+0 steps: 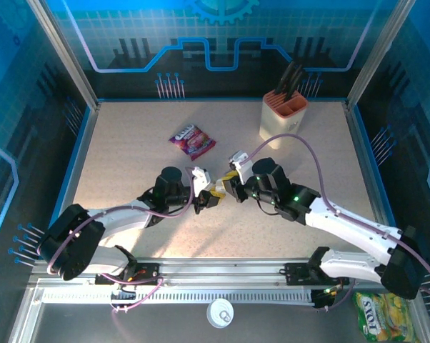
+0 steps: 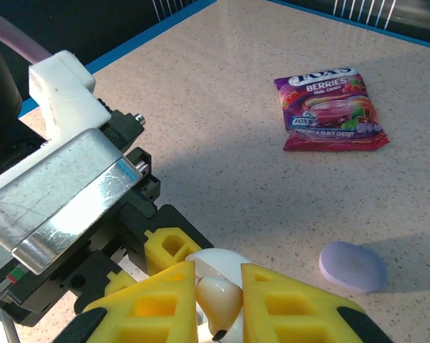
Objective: Insert wireless bluetooth earbuds into charging case
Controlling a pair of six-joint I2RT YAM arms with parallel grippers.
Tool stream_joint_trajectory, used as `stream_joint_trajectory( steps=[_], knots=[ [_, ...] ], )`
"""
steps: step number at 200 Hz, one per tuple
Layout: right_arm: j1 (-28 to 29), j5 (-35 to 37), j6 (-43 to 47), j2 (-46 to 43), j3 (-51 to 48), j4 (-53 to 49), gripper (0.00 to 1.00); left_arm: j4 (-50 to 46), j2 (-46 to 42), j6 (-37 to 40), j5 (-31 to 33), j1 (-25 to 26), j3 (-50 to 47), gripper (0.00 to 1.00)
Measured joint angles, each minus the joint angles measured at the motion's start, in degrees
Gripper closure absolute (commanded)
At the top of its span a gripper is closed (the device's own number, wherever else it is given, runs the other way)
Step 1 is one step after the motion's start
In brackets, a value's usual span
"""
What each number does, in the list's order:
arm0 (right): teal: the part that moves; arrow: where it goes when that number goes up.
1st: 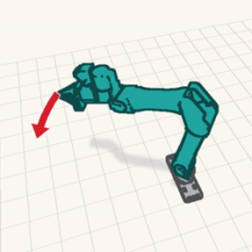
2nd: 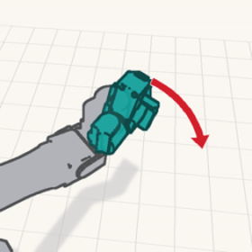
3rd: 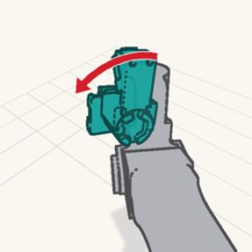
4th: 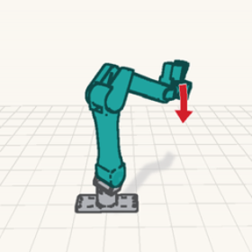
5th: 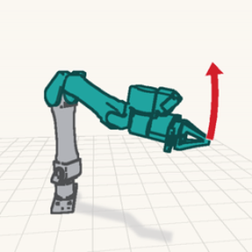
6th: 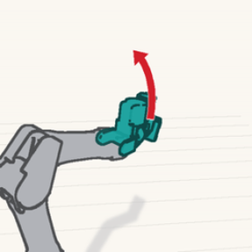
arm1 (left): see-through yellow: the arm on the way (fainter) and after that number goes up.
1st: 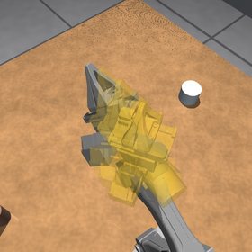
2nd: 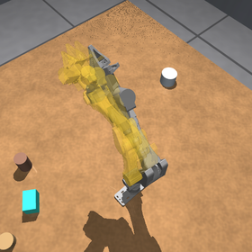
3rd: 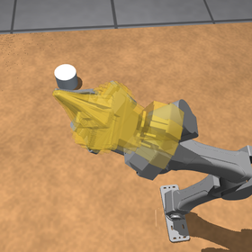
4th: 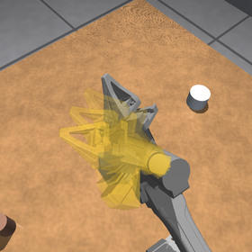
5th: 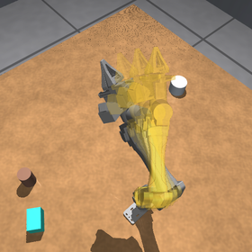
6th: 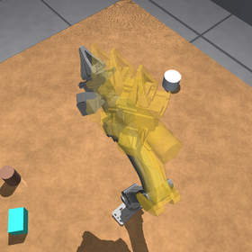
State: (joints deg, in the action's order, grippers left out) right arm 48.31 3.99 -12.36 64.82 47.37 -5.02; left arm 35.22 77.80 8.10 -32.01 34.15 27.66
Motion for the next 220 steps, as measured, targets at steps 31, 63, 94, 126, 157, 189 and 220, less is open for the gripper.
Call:
stream_joint_trajectory(
  steps=[31, 63, 94, 126, 157, 189, 220],
  knots=[
    [0.07, -0.20, 0.04, 1.92, 0.00, 0.74, 0.83, 0.22, 0.11, -0.02, -0.02, 0.13, 0.00, 0.82],
    [0.07, -1.07, 0.02, 3.10, 0.00, 1.46, 0.82, 0.72, 0.20, -0.22, 0.00, 0.26, 0.02, 0.82],
    [0.07, -1.51, 0.00, 3.50, 0.00, 1.97, 0.83, 1.11, 0.26, -0.61, 0.00, 0.26, 0.04, 0.82],
    [0.07, -1.46, 0.04, 3.52, -0.04, 2.10, 0.83, 1.53, 0.26, -0.68, -0.02, 0.26, 0.04, 0.82],
    [0.07, -1.11, 0.90, 3.52, -0.07, 2.01, 0.82, 1.53, 0.26, -0.68, -0.02, 0.26, 0.04, 0.82],
    [0.07, -1.01, 1.90, 3.56, -0.07, 1.64, 0.82, 1.51, 0.26, -0.92, -0.02, 0.26, 0.07, 0.82],
    [0.07, -1.22, 2.43, 3.78, -0.07, 1.70, 0.81, 1.42, 0.26, -1.75, 0.00, 0.31, 0.15, 0.82]
  ],
)
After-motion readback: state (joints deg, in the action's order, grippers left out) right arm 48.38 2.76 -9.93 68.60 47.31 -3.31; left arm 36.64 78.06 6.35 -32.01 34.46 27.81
